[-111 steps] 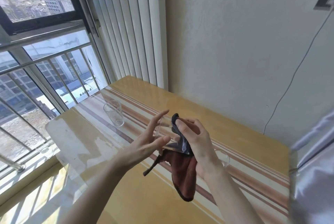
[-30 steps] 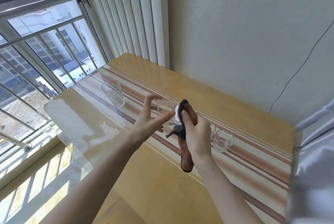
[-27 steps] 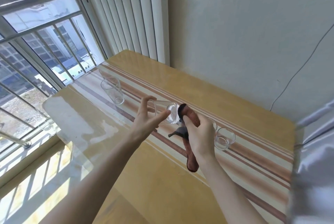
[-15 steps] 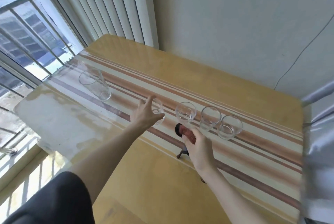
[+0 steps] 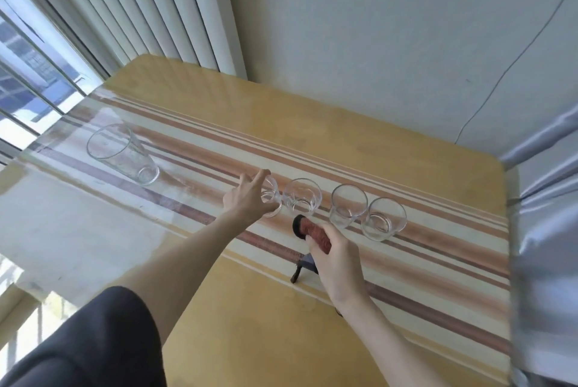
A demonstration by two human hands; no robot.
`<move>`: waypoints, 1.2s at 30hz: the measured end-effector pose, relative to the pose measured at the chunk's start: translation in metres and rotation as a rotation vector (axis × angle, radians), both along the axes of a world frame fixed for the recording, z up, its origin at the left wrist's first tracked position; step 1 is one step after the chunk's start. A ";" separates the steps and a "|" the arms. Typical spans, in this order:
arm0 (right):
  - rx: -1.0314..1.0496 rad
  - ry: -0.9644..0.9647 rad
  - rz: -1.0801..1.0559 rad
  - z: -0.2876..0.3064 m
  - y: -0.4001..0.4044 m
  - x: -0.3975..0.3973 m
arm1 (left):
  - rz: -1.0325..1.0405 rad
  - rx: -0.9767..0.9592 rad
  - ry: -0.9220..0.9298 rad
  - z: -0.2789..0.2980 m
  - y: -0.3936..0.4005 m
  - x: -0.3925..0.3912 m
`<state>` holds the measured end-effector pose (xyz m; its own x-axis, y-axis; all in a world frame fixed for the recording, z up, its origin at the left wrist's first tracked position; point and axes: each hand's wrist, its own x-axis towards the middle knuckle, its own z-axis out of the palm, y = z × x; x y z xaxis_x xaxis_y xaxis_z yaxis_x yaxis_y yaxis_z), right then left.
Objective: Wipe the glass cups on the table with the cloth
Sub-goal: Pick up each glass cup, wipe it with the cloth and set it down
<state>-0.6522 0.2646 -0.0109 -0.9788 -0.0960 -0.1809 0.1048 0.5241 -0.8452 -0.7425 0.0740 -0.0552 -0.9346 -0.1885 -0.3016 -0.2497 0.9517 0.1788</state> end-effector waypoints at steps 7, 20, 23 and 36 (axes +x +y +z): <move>-0.050 -0.036 0.022 0.005 -0.002 -0.002 | 0.025 0.182 -0.075 0.000 -0.004 0.013; -0.241 -0.044 0.316 0.047 -0.139 -0.021 | 0.446 0.314 0.297 0.098 -0.159 0.091; -0.260 -0.024 0.337 0.040 -0.176 -0.034 | 0.490 0.333 0.373 0.095 -0.203 0.066; -0.189 0.013 0.272 0.000 -0.236 -0.080 | 0.469 0.346 0.221 0.048 -0.279 -0.021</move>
<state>-0.7317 0.0283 -0.0109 -0.9146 -0.3853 -0.1226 -0.0290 0.3649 -0.9306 -0.7639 -0.2049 -0.0077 -0.8232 -0.5202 -0.2275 -0.5489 0.6271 0.5526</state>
